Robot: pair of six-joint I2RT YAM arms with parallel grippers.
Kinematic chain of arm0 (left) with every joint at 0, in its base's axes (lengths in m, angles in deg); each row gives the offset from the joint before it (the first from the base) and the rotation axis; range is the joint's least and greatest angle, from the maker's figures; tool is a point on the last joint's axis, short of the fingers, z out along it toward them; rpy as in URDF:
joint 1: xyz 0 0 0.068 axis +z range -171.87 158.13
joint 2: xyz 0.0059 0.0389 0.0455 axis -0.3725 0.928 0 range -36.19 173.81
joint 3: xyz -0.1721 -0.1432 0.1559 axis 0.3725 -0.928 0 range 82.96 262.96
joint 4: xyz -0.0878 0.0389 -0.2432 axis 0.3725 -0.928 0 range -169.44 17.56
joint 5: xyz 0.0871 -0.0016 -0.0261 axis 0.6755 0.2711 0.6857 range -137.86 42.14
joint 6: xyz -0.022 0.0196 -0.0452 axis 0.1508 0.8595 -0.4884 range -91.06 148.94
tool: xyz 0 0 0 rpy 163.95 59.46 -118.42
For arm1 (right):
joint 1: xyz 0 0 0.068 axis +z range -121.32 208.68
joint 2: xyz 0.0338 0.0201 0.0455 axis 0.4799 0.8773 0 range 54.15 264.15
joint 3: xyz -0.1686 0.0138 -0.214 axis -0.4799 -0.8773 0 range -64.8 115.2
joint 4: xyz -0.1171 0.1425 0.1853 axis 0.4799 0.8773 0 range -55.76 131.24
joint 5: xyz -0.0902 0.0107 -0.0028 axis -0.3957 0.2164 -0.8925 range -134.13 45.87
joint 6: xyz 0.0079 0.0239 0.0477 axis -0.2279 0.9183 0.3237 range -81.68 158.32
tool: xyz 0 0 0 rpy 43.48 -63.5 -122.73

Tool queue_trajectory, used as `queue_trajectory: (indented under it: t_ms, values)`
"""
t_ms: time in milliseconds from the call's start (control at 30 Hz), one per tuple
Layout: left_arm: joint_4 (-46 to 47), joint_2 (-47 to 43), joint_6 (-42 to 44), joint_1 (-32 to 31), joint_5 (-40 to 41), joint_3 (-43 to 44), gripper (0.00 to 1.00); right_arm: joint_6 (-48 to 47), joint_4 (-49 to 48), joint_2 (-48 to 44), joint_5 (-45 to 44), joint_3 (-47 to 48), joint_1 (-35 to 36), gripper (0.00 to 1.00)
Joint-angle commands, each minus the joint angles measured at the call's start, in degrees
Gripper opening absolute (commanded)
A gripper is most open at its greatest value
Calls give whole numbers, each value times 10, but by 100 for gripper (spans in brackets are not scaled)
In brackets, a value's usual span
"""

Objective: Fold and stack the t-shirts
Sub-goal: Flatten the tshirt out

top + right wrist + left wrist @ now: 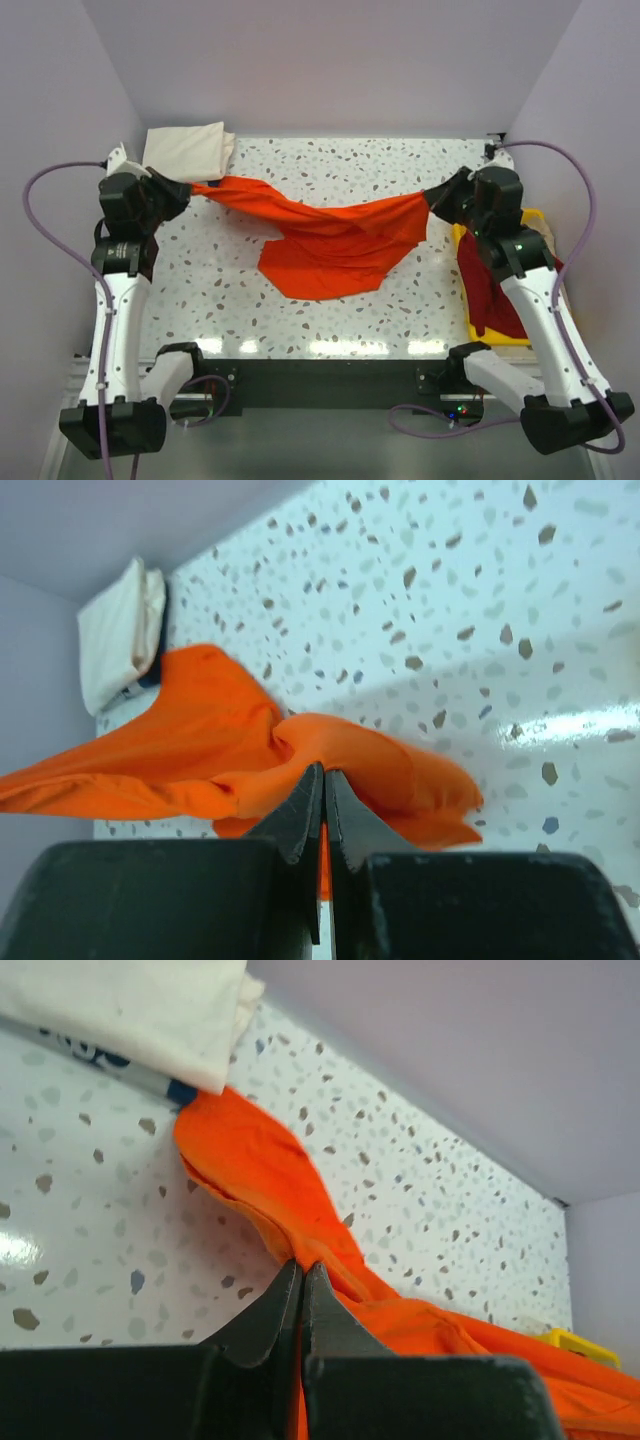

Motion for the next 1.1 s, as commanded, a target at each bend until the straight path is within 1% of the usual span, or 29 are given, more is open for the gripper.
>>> queue_trajectory:
  t_ms: [0, 67, 100, 133, 200, 233, 300, 333, 433, 533, 567, 633, 667, 700, 733, 767, 800, 833, 867, 900, 933, 967, 1000, 1067]
  values:
    - [-16, -31, 11, 6, -1, 92, 0, -10, 84, -29, -48, 88, -3, 0]
    - [-31, -34, 12, 6, 4, 127, 0, -13, 102, -32, -61, 156, -2, 0]
    - [-34, -32, 12, 7, 5, 163, 0, -16, 121, -27, -68, 182, -2, 0]
    - [-37, -29, 9, 6, 5, 180, 0, -21, 130, -23, -81, 237, -2, 0]
    - [-35, -11, 0, 6, 1, 234, 0, -28, 150, -2, -90, 293, -2, 0]
    - [-34, -3, -5, 6, -1, 252, 0, -30, 154, 8, -95, 347, -2, 0]
    - [-21, 28, -15, 7, -10, 295, 0, -33, 157, 29, -95, 396, -2, 0]
    - [0, 40, -25, 6, -16, 305, 0, -39, 159, 57, -97, 447, -2, 0]
    - [45, 91, -45, 6, -33, 340, 0, -50, 141, 111, -96, 516, -2, 0]
    - [106, 149, -59, 6, -54, 354, 0, -58, 93, 152, -100, 535, -2, 0]
    - [122, 167, -64, 6, -64, 356, 0, -61, 50, 173, -98, 531, -3, 0]
    - [156, 221, -73, 6, -75, 361, 0, -65, -4, 196, -90, 506, -3, 0]
    - [191, 240, -77, 6, -86, 363, 0, -64, -42, 228, -89, 506, -4, 0]
    - [217, 278, -90, 6, -95, 363, 0, -64, -60, 250, -82, 511, -6, 0]
    - [276, 300, -99, 6, -103, 366, 0, -69, -80, 271, -81, 525, -8, 0]
    - [298, 322, -109, 7, -119, 372, 0, -67, -114, 315, -80, 536, -10, 0]
    - [318, 373, -118, 9, -128, 400, 0, -67, -130, 337, -74, 550, -12, 0]
    - [330, 402, -136, 10, -138, 425, 0, -66, -140, 361, -65, 598, -15, 0]
    - [336, 461, -145, 13, -158, 489, 0, -64, -138, 392, -62, 635, -16, 0]
    - [339, 492, -165, 17, -172, 527, 0, -65, -133, 446, -50, 722, -18, 0]
    - [339, 520, -174, 20, -185, 567, 0, -66, -124, 478, -48, 774, -18, 0]
    - [340, 566, -182, 24, -208, 640, 0, -68, -103, 502, -47, 821, -18, 0]
    - [339, 584, -195, 32, -219, 675, 0, -68, -99, 529, -48, 883, -18, 0]
    - [317, 613, -201, 42, -246, 752, 0, -68, -111, 522, -57, 886, -19, 0]
